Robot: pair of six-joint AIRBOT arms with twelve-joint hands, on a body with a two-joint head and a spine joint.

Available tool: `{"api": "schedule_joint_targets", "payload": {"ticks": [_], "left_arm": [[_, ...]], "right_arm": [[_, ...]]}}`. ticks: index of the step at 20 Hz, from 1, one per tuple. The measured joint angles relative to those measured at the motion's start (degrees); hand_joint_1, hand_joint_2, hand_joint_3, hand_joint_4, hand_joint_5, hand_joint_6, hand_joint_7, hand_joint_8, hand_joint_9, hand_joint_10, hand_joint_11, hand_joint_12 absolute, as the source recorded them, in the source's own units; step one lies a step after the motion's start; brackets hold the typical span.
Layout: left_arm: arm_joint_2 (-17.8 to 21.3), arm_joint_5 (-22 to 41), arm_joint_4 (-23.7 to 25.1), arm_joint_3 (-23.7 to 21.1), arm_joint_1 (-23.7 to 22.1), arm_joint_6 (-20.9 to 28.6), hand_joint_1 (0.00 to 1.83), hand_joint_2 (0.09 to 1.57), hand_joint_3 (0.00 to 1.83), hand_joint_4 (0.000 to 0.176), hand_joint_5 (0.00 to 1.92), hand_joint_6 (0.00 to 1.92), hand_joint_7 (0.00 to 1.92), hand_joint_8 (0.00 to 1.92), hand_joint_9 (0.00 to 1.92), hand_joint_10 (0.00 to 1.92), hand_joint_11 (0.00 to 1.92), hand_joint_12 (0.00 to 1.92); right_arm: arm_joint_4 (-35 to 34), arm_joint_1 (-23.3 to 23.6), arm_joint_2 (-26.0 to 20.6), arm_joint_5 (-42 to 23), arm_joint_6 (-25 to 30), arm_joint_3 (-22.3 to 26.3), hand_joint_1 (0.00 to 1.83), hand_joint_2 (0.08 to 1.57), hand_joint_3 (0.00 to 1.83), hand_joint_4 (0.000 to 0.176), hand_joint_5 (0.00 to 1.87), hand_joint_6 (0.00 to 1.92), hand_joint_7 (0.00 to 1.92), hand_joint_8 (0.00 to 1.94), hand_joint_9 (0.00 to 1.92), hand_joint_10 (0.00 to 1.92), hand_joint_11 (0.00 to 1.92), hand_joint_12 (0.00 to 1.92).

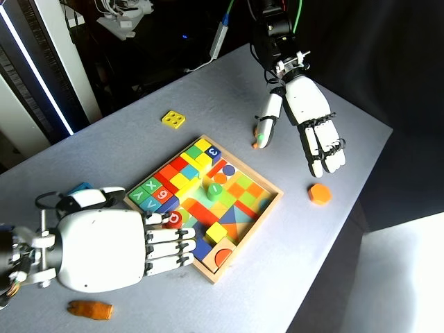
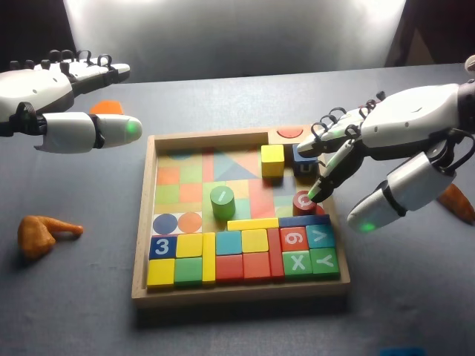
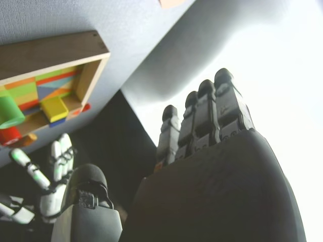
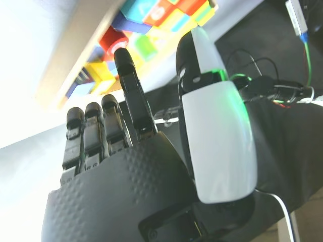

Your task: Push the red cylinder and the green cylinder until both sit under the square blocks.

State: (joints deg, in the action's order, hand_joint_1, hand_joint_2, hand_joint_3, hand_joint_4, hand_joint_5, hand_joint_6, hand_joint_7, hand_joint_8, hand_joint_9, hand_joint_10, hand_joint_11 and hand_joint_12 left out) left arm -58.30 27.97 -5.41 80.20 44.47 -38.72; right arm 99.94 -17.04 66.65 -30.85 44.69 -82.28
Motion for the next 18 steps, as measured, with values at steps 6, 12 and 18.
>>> {"api": "schedule_joint_targets", "payload": {"ticks": [6, 12, 18], "left_arm": [[0.0, 0.0, 0.0, 0.0, 0.0, 0.0, 0.00, 1.08, 0.00, 0.104, 0.06, 0.00, 0.00, 0.00, 0.00, 0.00, 0.01, 0.02], [0.0, 0.0, 0.0, 0.0, -0.1, 0.0, 0.00, 1.09, 0.00, 0.096, 0.06, 0.00, 0.00, 0.00, 0.00, 0.00, 0.04, 0.05], [0.0, 0.0, 0.0, 0.0, -0.1, 0.0, 0.00, 1.08, 0.00, 0.121, 0.05, 0.00, 0.00, 0.00, 0.00, 0.00, 0.00, 0.09]], "right_arm": [[-1.5, 0.2, 1.6, 0.3, -2.5, 0.0, 0.32, 1.07, 0.00, 0.148, 0.62, 0.00, 0.05, 0.00, 0.00, 0.00, 0.00, 0.31], [-1.6, 0.2, 2.5, 0.8, -2.7, -0.6, 0.30, 1.07, 0.00, 0.136, 0.63, 0.00, 0.04, 0.00, 0.00, 0.00, 0.00, 0.18], [-1.6, 0.2, 2.6, 1.3, -3.0, -0.7, 0.34, 1.07, 0.00, 0.119, 0.64, 0.00, 0.04, 0.00, 0.00, 0.00, 0.00, 0.19]]}}
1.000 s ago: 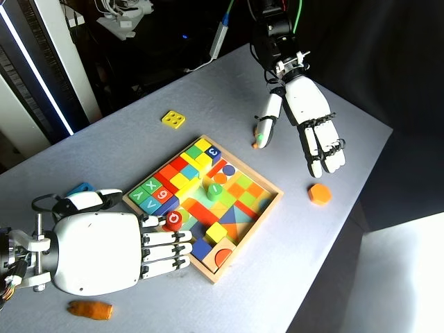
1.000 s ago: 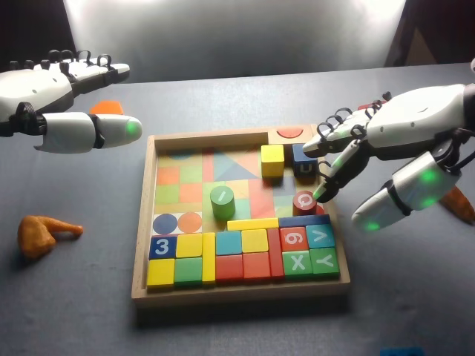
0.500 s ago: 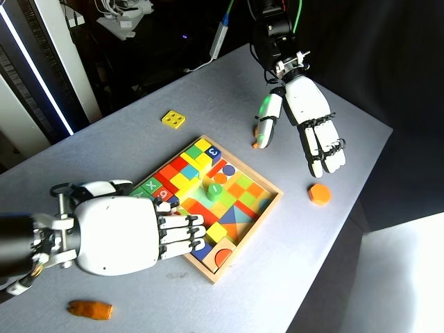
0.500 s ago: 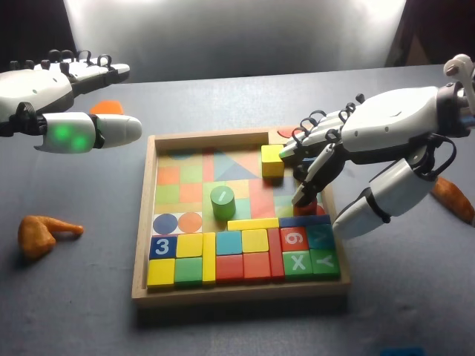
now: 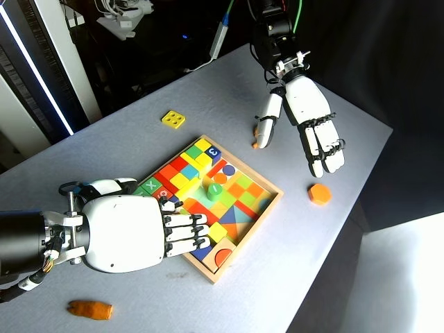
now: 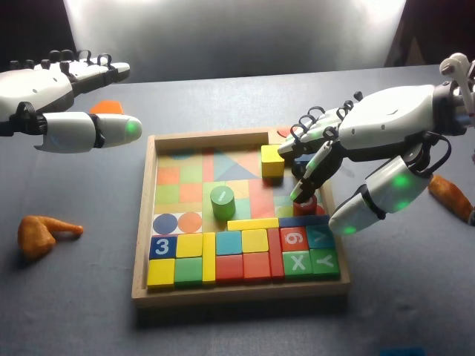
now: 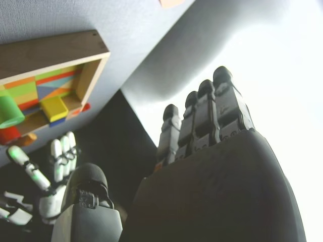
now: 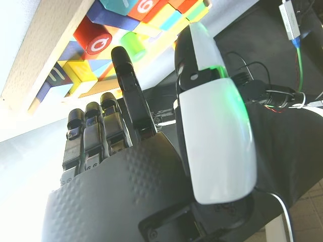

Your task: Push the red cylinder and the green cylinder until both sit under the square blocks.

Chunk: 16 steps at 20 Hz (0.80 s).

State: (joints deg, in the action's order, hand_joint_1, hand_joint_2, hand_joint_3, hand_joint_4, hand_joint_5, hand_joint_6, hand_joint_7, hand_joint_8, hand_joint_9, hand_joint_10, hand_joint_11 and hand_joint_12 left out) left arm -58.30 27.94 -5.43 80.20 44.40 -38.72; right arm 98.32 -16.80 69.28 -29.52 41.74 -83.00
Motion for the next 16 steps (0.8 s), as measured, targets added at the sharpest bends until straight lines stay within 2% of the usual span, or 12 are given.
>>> {"api": "schedule_joint_targets", "payload": {"ticks": [2, 6, 8, 12, 14, 15, 16], "left_arm": [[0.0, 0.0, 0.0, 0.0, -0.1, 0.0, 0.00, 1.10, 0.01, 0.117, 0.05, 0.00, 0.00, 0.00, 0.00, 0.00, 0.00, 0.15], [0.0, 0.0, 0.0, 0.0, -0.1, 0.0, 0.00, 1.10, 0.00, 0.111, 0.05, 0.00, 0.00, 0.00, 0.00, 0.00, 0.00, 0.19], [0.0, 0.0, 0.0, 0.0, -0.1, 0.0, 0.00, 1.10, 0.00, 0.109, 0.05, 0.00, 0.00, 0.00, 0.00, 0.00, 0.00, 0.20], [0.0, 0.0, 0.0, 0.0, -0.1, 0.0, 0.00, 1.11, 0.00, 0.105, 0.05, 0.00, 0.00, 0.00, 0.00, 0.00, 0.00, 0.17], [0.0, 0.0, 0.0, 0.0, -0.1, 0.0, 0.00, 1.12, 0.00, 0.108, 0.05, 0.00, 0.00, 0.00, 0.00, 0.00, 0.00, 0.11], [0.0, 0.0, 0.0, 0.0, -0.1, 0.0, 0.00, 1.11, 0.00, 0.099, 0.05, 0.00, 0.00, 0.00, 0.00, 0.00, 0.00, 0.10], [0.0, 0.0, 0.0, 0.0, -0.1, 0.0, 0.00, 1.11, 0.00, 0.099, 0.05, 0.00, 0.00, 0.00, 0.00, 0.00, 0.00, 0.10]], "right_arm": [[0.0, 0.0, 0.0, 0.5, 0.0, -0.2, 0.32, 1.07, 0.00, 0.132, 0.62, 0.00, 0.05, 0.00, 0.00, 0.00, 0.00, 0.23], [-0.4, -0.7, 0.5, 0.9, 0.0, -0.7, 0.35, 1.07, 0.00, 0.117, 0.63, 0.00, 0.06, 0.00, 0.00, 0.00, 0.00, 0.22], [-0.3, -1.0, 0.5, 0.8, 0.0, -0.7, 0.34, 1.07, 0.00, 0.122, 0.62, 0.00, 0.04, 0.00, 0.00, 0.00, 0.00, 0.21], [-0.5, -1.2, 0.5, 0.9, 0.0, -0.7, 0.34, 1.07, 0.00, 0.114, 0.63, 0.00, 0.05, 0.00, 0.00, 0.00, 0.00, 0.22], [-0.8, -1.3, 0.6, 0.9, 0.1, -0.7, 0.34, 1.07, 0.00, 0.121, 0.63, 0.00, 0.04, 0.00, 0.00, 0.00, 0.00, 0.19], [-0.8, -1.3, 0.6, 0.8, 0.2, -0.7, 0.34, 1.07, 0.00, 0.125, 0.63, 0.00, 0.04, 0.00, 0.00, 0.00, 0.00, 0.19], [-0.8, -1.3, 0.6, 0.8, 0.2, -0.7, 0.34, 1.07, 0.00, 0.132, 0.63, 0.00, 0.04, 0.00, 0.00, 0.00, 0.00, 0.23]]}}
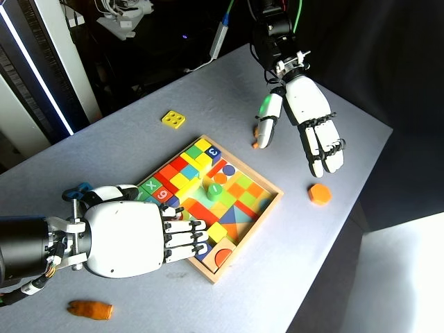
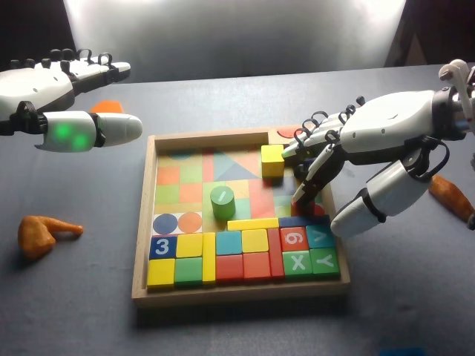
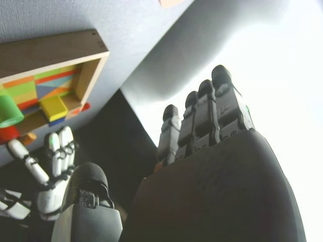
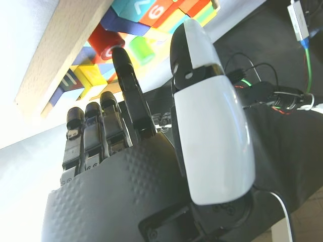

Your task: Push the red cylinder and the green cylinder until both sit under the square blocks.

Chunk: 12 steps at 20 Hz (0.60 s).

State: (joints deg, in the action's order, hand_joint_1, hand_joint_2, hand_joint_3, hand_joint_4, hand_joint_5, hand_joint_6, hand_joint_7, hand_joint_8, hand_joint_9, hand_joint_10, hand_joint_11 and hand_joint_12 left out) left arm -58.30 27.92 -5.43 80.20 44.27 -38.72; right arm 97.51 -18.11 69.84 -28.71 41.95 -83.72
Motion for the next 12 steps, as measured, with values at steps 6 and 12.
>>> {"api": "schedule_joint_targets", "payload": {"ticks": [6, 12], "left_arm": [[0.0, 0.0, 0.0, 0.0, 0.0, 0.0, 0.00, 1.09, 0.00, 0.096, 0.06, 0.00, 0.00, 0.00, 0.00, 0.00, 0.00, 0.13], [0.0, 0.0, 0.0, 0.0, 0.3, 0.0, 0.00, 1.10, 0.00, 0.097, 0.06, 0.00, 0.00, 0.00, 0.00, 0.00, 0.01, 0.01]], "right_arm": [[0.3, -0.1, -0.7, -0.9, 0.7, -0.1, 0.36, 1.06, 0.00, 0.131, 0.64, 0.00, 0.06, 0.00, 0.00, 0.00, 0.00, 0.18], [0.3, -0.4, -1.2, -1.5, 2.0, -0.1, 0.35, 1.08, 0.00, 0.137, 0.62, 0.00, 0.06, 0.00, 0.00, 0.00, 0.00, 0.19]]}}
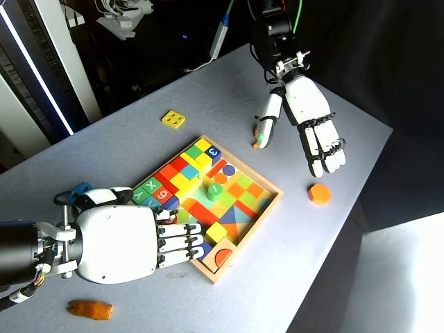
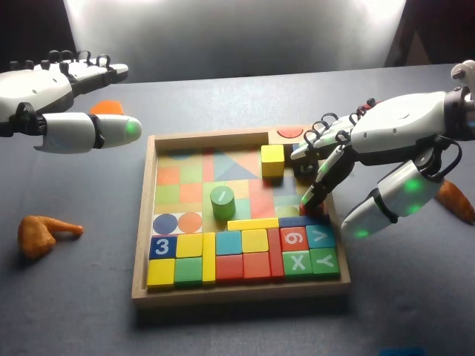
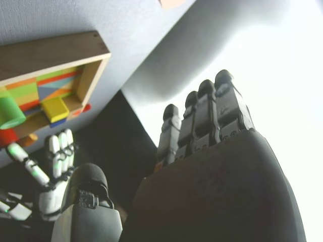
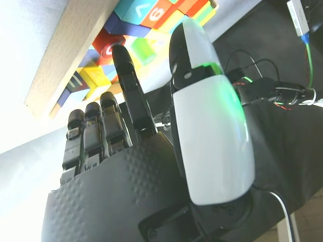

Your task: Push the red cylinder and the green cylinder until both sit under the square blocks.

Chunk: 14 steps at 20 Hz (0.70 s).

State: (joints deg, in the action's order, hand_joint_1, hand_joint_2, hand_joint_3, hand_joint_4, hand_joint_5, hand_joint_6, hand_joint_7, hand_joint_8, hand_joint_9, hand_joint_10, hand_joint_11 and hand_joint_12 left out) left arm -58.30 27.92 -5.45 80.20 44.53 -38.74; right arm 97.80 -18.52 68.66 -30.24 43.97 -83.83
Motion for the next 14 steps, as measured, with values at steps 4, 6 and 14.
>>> {"api": "schedule_joint_targets", "payload": {"ticks": [4, 6, 14], "left_arm": [[0.0, 0.0, 0.0, 0.0, 0.0, 0.0, 0.00, 1.09, 0.00, 0.114, 0.07, 0.00, 0.00, 0.00, 0.00, 0.00, 0.01, 0.01], [0.0, 0.0, 0.0, 0.0, 0.0, 0.0, 0.00, 1.11, 0.01, 0.094, 0.07, 0.00, 0.00, 0.00, 0.00, 0.00, 0.00, 0.00], [0.0, 0.2, -0.8, 0.0, 0.6, 0.0, 0.00, 1.10, 0.00, 0.084, 0.06, 0.00, 0.00, 0.00, 0.00, 0.00, 0.01, 0.01]], "right_arm": [[-0.2, -0.4, -0.3, -0.3, 0.7, 0.2, 0.33, 1.09, 0.00, 0.128, 0.62, 0.00, 0.05, 0.00, 0.00, 0.00, 0.00, 0.25], [0.2, -0.4, -0.9, -0.7, 0.8, 0.6, 0.31, 1.08, 0.00, 0.133, 0.62, 0.00, 0.04, 0.00, 0.00, 0.00, 0.00, 0.26], [0.2, -0.7, -1.3, -1.0, 1.0, 0.9, 0.31, 1.08, 0.00, 0.146, 0.60, 0.00, 0.03, 0.00, 0.00, 0.00, 0.00, 0.13]]}}
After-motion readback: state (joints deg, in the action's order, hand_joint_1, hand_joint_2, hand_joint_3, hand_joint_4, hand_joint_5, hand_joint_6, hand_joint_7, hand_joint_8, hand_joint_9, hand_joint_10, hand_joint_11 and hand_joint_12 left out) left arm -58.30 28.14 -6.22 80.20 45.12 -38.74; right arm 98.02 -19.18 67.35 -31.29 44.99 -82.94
